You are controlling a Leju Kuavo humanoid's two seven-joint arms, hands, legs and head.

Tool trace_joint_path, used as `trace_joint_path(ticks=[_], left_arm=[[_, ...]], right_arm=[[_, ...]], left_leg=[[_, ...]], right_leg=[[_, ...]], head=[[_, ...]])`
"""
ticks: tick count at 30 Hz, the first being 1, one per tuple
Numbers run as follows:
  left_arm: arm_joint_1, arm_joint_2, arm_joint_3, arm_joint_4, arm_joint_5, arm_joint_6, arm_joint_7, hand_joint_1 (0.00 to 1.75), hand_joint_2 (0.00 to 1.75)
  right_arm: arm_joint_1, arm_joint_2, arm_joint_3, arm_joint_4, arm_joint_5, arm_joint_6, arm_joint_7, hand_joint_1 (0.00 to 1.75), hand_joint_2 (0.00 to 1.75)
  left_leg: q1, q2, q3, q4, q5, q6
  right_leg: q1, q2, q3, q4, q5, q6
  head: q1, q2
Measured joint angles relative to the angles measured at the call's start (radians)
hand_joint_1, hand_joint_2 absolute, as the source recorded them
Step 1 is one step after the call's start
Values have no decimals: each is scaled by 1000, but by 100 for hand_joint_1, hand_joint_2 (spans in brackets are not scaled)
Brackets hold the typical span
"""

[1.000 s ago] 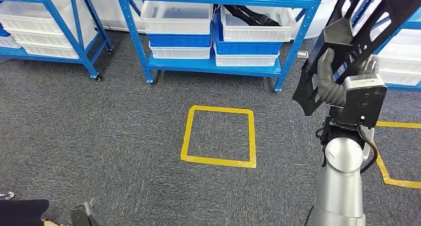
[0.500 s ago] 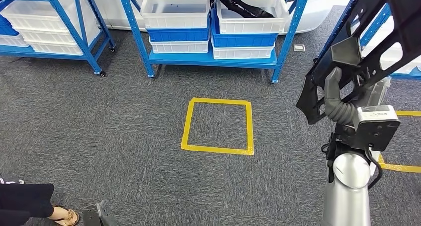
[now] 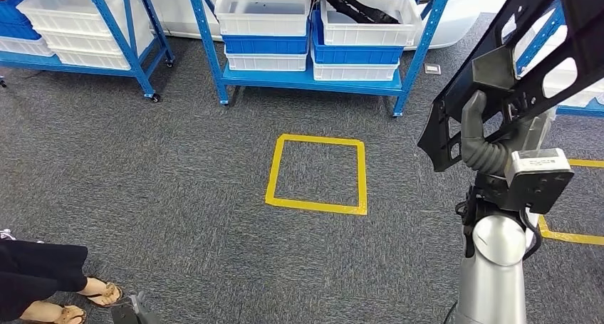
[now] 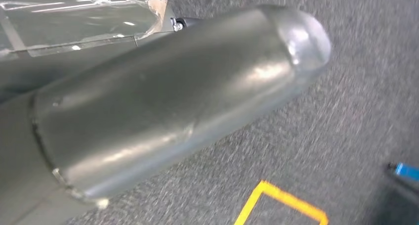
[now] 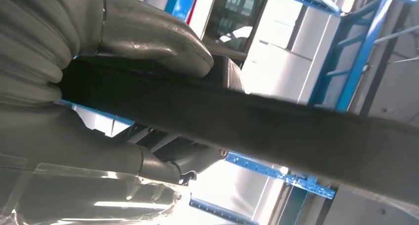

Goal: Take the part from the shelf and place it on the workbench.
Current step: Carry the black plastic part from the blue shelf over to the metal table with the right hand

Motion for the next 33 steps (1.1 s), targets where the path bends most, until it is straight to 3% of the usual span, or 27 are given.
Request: trace_joint_path(ticks=[2,5,8,18,21,23,26,27,28,29,31,32,33], left_arm=[[6,1,6,-11,15,-1,0,0,0],[14,2,13,-20,20,0,0,0,0],[18,2,15,-28,25,7,0,0,0],[37,19,65,-61,62,35,0,0,0],[40,27,103,-65,81,75,0,0,0],[42,25,128,-70,91,105,0,0,0],[43,19,171,-79,99,141,0,0,0],[46,15,184,-82,98,150,0,0,0],[48,12,196,-85,97,157,0,0,0],[50,9,209,-88,93,162,0,0,0],[53,4,230,-94,85,169,0,0,0],[53,4,239,-99,82,172,0,0,0],[54,4,246,-103,80,175,0,0,0]], right_arm=[[-13,10,12,7,1,6,5,175,175],[-37,22,23,17,0,11,20,175,175],[-62,32,27,26,-6,20,30,175,175],[-101,93,52,83,-3,26,15,175,175],[-161,115,82,156,-9,20,-3,175,175],[-220,131,106,227,-25,18,-21,175,175],[-303,152,146,357,-57,11,-47,175,175],[-322,159,158,397,-71,7,-55,175,175],[-340,166,170,434,-86,4,-62,175,175],[-358,173,182,469,-103,-1,-67,175,175],[-394,184,204,525,-130,-10,-72,175,175],[-409,188,215,548,-138,-13,-74,175,175],[-421,192,223,567,-143,-15,-75,175,175]], left_leg=[[-4,1,-11,8,3,-5],[-3,-1,-18,9,10,4],[-1,-1,-18,1,20,-3],[4,-1,-25,-3,30,-21],[5,0,-20,-21,39,-9],[10,0,-5,-57,60,2],[16,-5,-8,-71,75,2],[18,-10,-13,-69,77,-2],[22,-16,-19,-65,79,-6],[27,-23,-25,-58,79,-13],[37,-38,-45,-31,74,-32],[39,-45,-57,-13,69,-43],[40,-52,-68,0,67,-53]], right_leg=[[2,2,25,-50,4,-12],[4,2,18,-50,13,-24],[7,2,14,-50,18,-32],[13,2,7,-49,24,-40],[8,2,7,-61,34,-29],[9,2,-8,-39,16,-27],[1,3,-89,142,-69,-31],[-4,3,-110,192,-85,-26],[-10,3,-114,206,-85,-16],[-16,3,-98,179,-70,-3],[-28,15,-34,57,-26,25],[-32,24,-11,11,-13,29],[-32,31,-1,-10,-9,24]], head=[[-1,0],[-1,0],[-1,0],[-1,0],[-2,0],[-1,0],[1,0],[2,0],[2,0],[1,0],[2,0],[4,0],[4,0]])
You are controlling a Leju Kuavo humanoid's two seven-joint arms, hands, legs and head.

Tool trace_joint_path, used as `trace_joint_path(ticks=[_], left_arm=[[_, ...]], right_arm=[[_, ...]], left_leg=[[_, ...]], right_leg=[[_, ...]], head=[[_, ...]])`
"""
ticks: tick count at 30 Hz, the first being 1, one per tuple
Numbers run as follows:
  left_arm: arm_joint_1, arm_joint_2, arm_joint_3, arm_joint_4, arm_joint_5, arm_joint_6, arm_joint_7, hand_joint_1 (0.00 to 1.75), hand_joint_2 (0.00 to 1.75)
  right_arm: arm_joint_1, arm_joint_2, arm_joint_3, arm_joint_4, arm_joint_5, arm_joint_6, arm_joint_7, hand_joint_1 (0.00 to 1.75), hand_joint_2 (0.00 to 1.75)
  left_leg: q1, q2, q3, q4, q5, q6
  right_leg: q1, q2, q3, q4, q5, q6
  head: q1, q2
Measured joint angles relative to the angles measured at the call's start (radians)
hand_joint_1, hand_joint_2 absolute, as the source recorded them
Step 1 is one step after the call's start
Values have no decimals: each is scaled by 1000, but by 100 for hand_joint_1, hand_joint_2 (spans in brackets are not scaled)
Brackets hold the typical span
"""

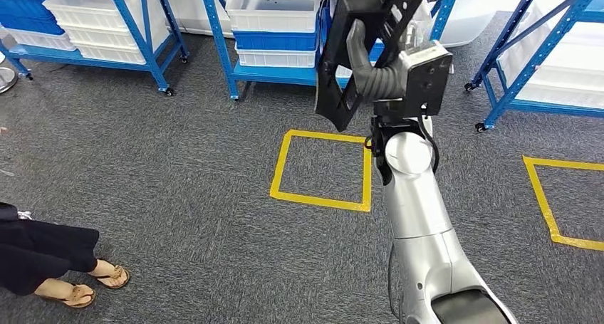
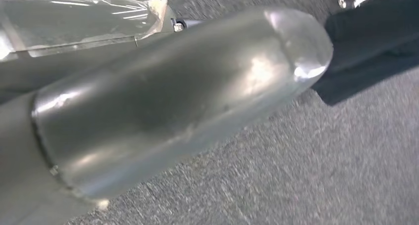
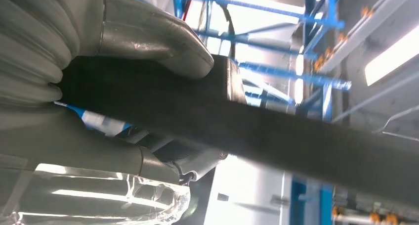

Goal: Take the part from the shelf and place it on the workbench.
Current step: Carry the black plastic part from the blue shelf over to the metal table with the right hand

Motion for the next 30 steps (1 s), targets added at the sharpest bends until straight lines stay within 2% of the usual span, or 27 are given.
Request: trace_joint_path(ticks=[1,3,4,5,6,8,9,10,11,13,14,15,16,18,20,21,23,24,25,26,27,28,30], left_arm=[[2,0,7,-4,-1,2,0,0,0],[9,-2,16,-8,-2,3,0,0,0],[12,-3,20,-9,-2,3,0,0,0],[14,-4,23,-9,-2,3,0,0,0],[15,-4,26,-10,-2,3,0,0,0],[14,-5,30,-12,-2,3,0,0,0],[15,-5,32,-12,-2,3,0,0,0],[15,-5,33,-13,-2,3,0,0,0],[15,-5,34,-13,-2,3,0,0,0],[14,-5,36,-15,-2,3,0,0,0],[13,-5,37,-16,-2,3,0,0,0],[12,-6,38,-17,-2,3,0,0,0],[12,-6,39,-18,-3,4,0,0,0],[14,-8,41,-21,-6,8,0,0,0],[17,-15,43,-25,-15,8,0,0,0],[17,-19,43,-28,-22,1,0,0,0],[17,-25,43,-32,-37,-24,0,0,0],[18,-28,43,-32,-46,-39,0,0,0],[19,-29,42,-32,-54,-55,0,0,0],[20,-30,41,-32,-62,-72,0,0,0],[21,-29,40,-32,-69,-88,0,0,0],[21,-29,39,-32,-75,-102,0,0,0],[21,-26,36,-32,-84,-124,0,0,0]], right_arm=[[-7,4,6,16,-2,-1,-1,175,175],[-15,13,15,39,-4,-3,-3,175,175],[-19,19,18,48,-5,-4,-3,175,175],[-24,23,21,55,-5,-4,-4,175,175],[-29,26,24,61,-6,-4,-4,175,175],[-37,28,29,73,-6,-4,-4,175,175],[-39,29,31,78,-6,-4,-4,175,175],[-40,29,32,84,-6,-4,-4,175,175],[-41,29,33,88,-6,-4,-4,175,175],[-47,31,34,94,-6,-4,-4,175,175],[-52,33,34,96,-6,-4,-4,175,175],[-57,34,34,97,-6,-4,-4,175,175],[-60,35,34,99,-8,-4,-5,175,175],[-67,36,35,105,-17,-3,-3,175,175],[-77,32,35,114,-39,2,-2,175,175],[-80,27,34,117,-52,6,-2,175,175],[-66,9,30,110,-69,12,2,175,175],[-46,-2,27,96,-67,13,13,175,175],[-22,-12,23,75,-60,11,29,175,175],[2,-22,17,49,-50,9,48,175,175],[22,-30,10,22,-40,7,65,175,175],[36,-38,2,-4,-32,5,79,175,175],[55,-53,-15,-50,-20,3,96,175,175]], left_leg=[[0,-5,-9,7,1,-7],[3,-10,-18,10,7,-16],[5,-3,-24,18,1,-19],[5,8,-36,44,-16,-21],[5,21,-56,91,-46,-22],[4,38,-117,233,-118,-22],[4,41,-140,292,-141,-20],[3,42,-147,316,-147,-17],[2,44,-132,299,-136,-11],[-7,63,-50,169,-89,5],[-14,77,-13,107,-74,10],[-21,88,10,65,-67,14],[-28,93,18,47,-69,16],[-32,79,18,40,-64,22],[-29,65,23,25,-53,35],[-27,58,25,19,-48,41],[-28,39,25,17,-44,47],[-29,27,24,17,-44,48],[-31,14,24,17,-43,48],[-33,2,24,17,-43,49],[-36,-10,24,18,-43,49],[-38,-21,24,18,-42,49],[-44,-37,22,21,-41,46]], right_leg=[[3,5,-4,5,-3,-11],[5,-4,-11,14,3,-32],[6,-8,-14,15,6,-39],[6,-13,-16,15,10,-46],[7,-18,-18,14,12,-52],[15,-31,-22,14,14,-59],[20,-38,-24,15,15,-61],[23,-46,-26,15,15,-62],[27,-54,-26,15,15,-62],[30,-68,-25,14,15,-61],[33,-75,-25,14,15,-61],[35,-82,-25,13,15,-60],[36,-89,-24,12,15,-59],[37,-101,-21,5,16,-53],[36,-86,-29,23,1,-47],[36,-70,-46,59,-18,-49],[36,-42,-103,184,-72,-56],[37,-36,-130,242,-91,-57],[39,-33,-146,273,-97,-55],[40,-31,-142,261,-87,-52],[42,-27,-119,209,-61,-49],[43,-16,-83,131,-30,-49],[47,8,-25,12,17,-58]], head=[[-1,0],[-7,0],[-9,0],[-12,0],[-15,0],[-18,0],[-18,0],[-18,0],[-18,0],[-18,0],[-17,0],[-17,0],[-17,0],[-17,0],[-15,0],[-14,0],[-12,0],[-11,0],[-10,0],[-9,0],[-9,0],[-8,0],[-12,0]])
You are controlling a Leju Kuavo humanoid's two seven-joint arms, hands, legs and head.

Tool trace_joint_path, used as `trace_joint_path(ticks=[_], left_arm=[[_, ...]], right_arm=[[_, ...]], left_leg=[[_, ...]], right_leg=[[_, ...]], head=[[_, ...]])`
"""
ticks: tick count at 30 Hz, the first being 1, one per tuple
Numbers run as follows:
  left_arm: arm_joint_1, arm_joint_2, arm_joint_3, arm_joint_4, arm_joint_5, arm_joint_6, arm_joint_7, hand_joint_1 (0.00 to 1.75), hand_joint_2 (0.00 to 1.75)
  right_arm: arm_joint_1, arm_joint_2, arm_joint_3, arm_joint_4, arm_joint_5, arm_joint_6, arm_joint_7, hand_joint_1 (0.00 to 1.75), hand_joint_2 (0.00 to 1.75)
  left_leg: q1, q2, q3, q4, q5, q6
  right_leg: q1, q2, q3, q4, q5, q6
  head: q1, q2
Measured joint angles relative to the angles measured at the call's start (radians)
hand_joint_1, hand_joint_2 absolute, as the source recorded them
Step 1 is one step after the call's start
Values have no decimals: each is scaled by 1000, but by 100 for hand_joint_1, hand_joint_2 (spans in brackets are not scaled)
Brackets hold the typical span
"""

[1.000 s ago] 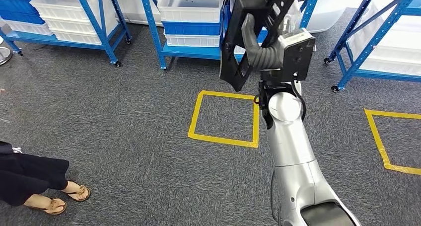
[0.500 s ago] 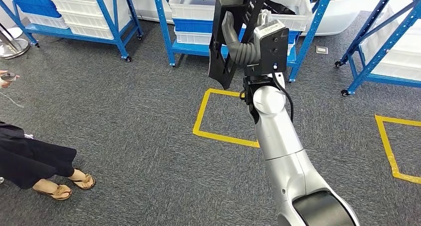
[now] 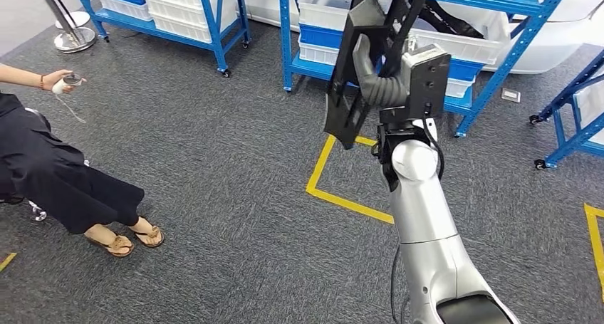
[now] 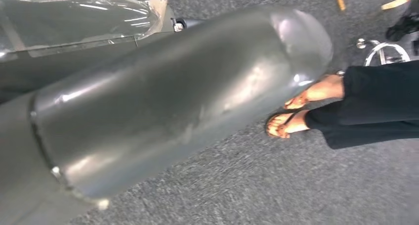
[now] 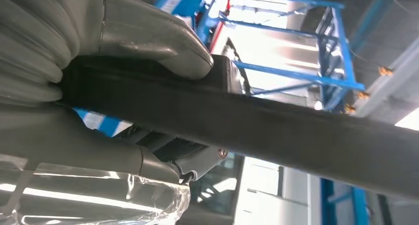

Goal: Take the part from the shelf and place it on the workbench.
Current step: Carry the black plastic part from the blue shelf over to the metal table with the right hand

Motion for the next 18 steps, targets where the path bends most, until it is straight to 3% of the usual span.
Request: trace_joint_path(ticks=[3,5,7,9,10,11,12,15,16,18], left_arm=[[1,5,-5,0,-4,-11,0,0,0],[2,7,-7,1,-4,-13,0,0,0],[1,10,-10,1,-4,-14,0,0,0],[0,13,-12,1,-4,-16,0,0,0],[0,14,-13,1,-4,-16,0,0,0],[0,14,-13,1,-4,-16,0,0,0],[0,16,-13,1,-4,-16,0,0,0],[-4,19,-15,1,-4,-16,0,0,0],[-5,19,-16,1,-4,-16,0,0,0],[-7,19,-19,1,-4,-16,0,0,0]], right_arm=[[24,-15,-20,-52,6,-1,8,175,175],[33,-18,-27,-75,7,-1,9,175,175],[37,-20,-30,-91,8,-1,9,175,175],[45,-25,-34,-101,8,-1,10,175,175],[51,-27,-36,-104,8,-1,10,175,175],[56,-29,-37,-106,9,-1,10,175,175],[60,-30,-37,-109,9,-1,11,175,175],[63,-32,-39,-119,9,-1,11,175,175],[62,-32,-40,-123,9,-1,11,175,175],[62,-33,-42,-126,9,-1,11,175,175]], left_leg=[[2,-16,-6,-1,4,-10],[0,3,-15,13,-8,-20],[3,49,-55,97,-60,-33],[13,74,-123,238,-122,-47],[19,78,-147,284,-134,-52],[24,81,-151,290,-126,-57],[28,86,-132,252,-101,-61],[28,128,-19,46,-21,-64],[25,136,0,11,-13,-59],[18,122,2,-1,-12,-42]], right_leg=[[2,1,16,-32,15,-14],[-5,-12,18,-40,21,-23],[-12,-27,21,-45,24,-28],[-13,-45,21,-45,24,-28],[-14,-54,20,-45,24,-28],[-15,-64,20,-45,23,-27],[-17,-73,21,-44,22,-26],[-16,-96,26,-43,14,-13],[-13,-103,28,-43,11,-7],[-10,-118,32,-46,9,6]], head=[[-3,0],[-4,0],[-9,0],[-13,0],[-13,0],[-13,0],[-13,0],[-14,0],[-13,0],[-9,0]])
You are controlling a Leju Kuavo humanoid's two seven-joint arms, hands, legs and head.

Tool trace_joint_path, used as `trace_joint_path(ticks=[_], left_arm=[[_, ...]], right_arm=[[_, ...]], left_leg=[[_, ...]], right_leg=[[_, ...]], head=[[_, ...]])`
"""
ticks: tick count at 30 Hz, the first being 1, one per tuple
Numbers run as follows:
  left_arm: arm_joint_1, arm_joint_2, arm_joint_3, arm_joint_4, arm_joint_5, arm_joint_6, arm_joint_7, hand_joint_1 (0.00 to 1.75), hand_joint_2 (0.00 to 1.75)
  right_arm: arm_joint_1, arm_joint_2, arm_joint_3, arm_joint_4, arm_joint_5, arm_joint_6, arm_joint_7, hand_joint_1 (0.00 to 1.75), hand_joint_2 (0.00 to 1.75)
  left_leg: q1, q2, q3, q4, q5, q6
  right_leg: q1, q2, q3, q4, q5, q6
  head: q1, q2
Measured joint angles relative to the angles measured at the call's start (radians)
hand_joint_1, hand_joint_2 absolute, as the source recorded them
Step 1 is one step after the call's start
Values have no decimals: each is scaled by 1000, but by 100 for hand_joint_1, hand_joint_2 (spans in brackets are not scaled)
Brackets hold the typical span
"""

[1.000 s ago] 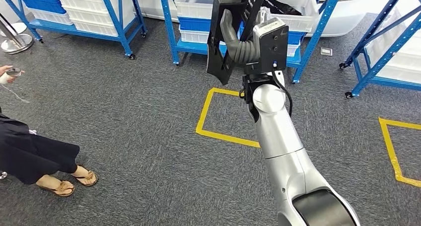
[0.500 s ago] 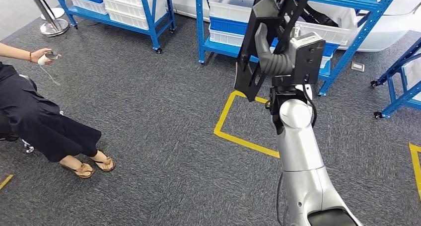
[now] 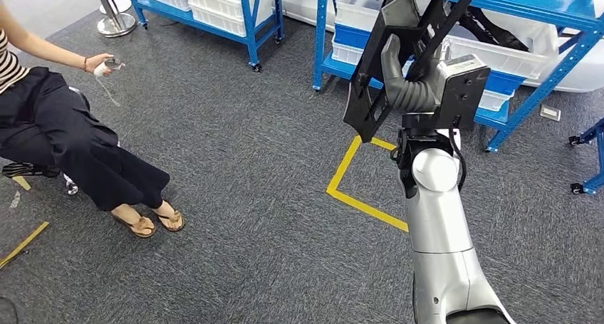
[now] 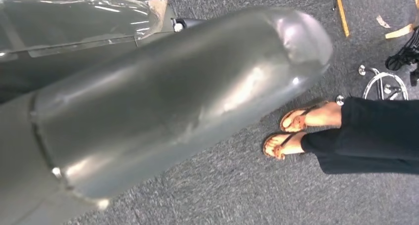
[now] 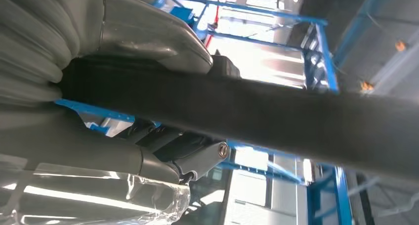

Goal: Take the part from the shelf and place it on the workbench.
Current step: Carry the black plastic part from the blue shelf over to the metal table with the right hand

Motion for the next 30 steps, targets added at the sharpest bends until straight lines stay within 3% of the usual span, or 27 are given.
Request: trace_joint_path(ticks=[1,3,6,7,8,9,11,13,14,16,18,20,22,23,24,25,27,29,30], left_arm=[[0,0,-1,0,0,0,0,0,0],[0,0,-2,0,0,0,0,0,0],[-1,1,-3,0,0,0,0,0,0],[-1,0,-3,0,0,0,0,0,0],[0,0,-3,0,0,0,0,0,0],[0,0,-3,0,0,0,0,0,0],[0,-1,-3,0,0,0,0,0,0],[0,-3,-3,0,0,0,0,0,0],[1,-4,-3,0,0,0,0,0,0],[4,-4,-3,0,0,0,0,0,0],[5,-3,-4,1,0,0,0,0,0],[2,-1,-4,1,0,0,0,0,0],[1,0,-5,1,0,-2,0,0,0],[1,1,-5,1,0,-6,0,0,0],[1,4,-5,1,0,-13,0,0,0],[0,7,-5,1,-1,-19,0,0,0],[-4,16,-5,1,-3,-29,0,0,0],[-8,22,-5,2,-2,-28,0,0,0],[-9,24,-5,3,0,-22,0,0,0]], right_arm=[[0,0,0,-1,0,0,0,175,175],[0,-1,-1,-3,0,0,0,175,175],[6,-9,-2,-5,1,0,0,175,175],[10,-12,-3,-5,0,0,0,175,175],[14,-13,-3,-5,0,0,0,175,175],[16,-15,-4,-5,0,0,0,175,175],[16,-15,-6,-6,1,0,0,175,175],[15,-15,-7,-8,1,0,0,175,175],[14,-15,-8,-8,0,0,0,175,175],[13,-14,-8,-8,0,0,0,175,175],[10,-10,-8,-9,0,0,0,175,175],[8,-7,-9,-10,1,0,0,175,175],[10,-8,-10,-11,3,-4,3,175,175],[16,-8,-13,-13,9,-10,10,175,175],[27,-7,-17,-16,18,-16,16,175,175],[42,-6,-25,-22,28,-23,20,175,175],[77,-5,-50,-39,41,-23,16,175,175],[101,-3,-72,-51,45,-12,9,175,175],[106,0,-79,-54,47,-4,8,175,175]], left_leg=[[0,-8,0,-2,2,9],[1,-25,1,-7,8,26],[-1,-55,1,-9,11,41],[-3,-67,1,-9,11,43],[-5,-80,2,-8,11,44],[-7,-92,2,-8,11,44],[-9,-116,4,-7,11,43],[-11,-135,1,-5,11,39],[-11,-143,-2,-4,12,36],[-10,-153,-6,-5,15,25],[-12,-118,-19,19,-2,13],[-10,-65,-66,117,-57,0],[-2,-47,-131,243,-107,-9],[3,-44,-147,271,-109,-12],[7,-40,-142,259,-92,-15],[10,-33,-116,209,-63,-16],[10,-2,-40,71,-8,-15],[3,12,-5,3,9,-5],[-2,4,-6,0,7,2]], right_leg=[[-2,-2,-1,0,-3,6],[-6,22,-18,39,-28,10],[-4,71,-115,242,-111,-1],[-3,76,-146,297,-126,0],[-1,78,-159,315,-125,2],[1,80,-150,287,-106,6],[2,105,-86,141,-42,9],[5,134,-33,30,3,0],[7,142,-24,11,10,-6],[8,127,-21,8,15,-16],[3,110,-16,1,20,-26],[0,92,-12,-2,20,-33],[0,72,-12,-2,18,-36],[0,61,-12,-2,17,-37],[0,50,-11,-2,16,-36],[-1,39,-8,-2,14,-35],[3,19,-3,-1,7,-28],[10,2,0,0,1,-17],[12,-5,1,-1,-1,-12]], head=[[1,0],[3,0],[7,0],[8,0],[9,0],[9,0],[10,0],[10,0],[10,0],[10,0],[6,0],[1,0],[0,0],[-1,0],[-2,0],[-2,0],[-2,0],[3,0],[6,0]])
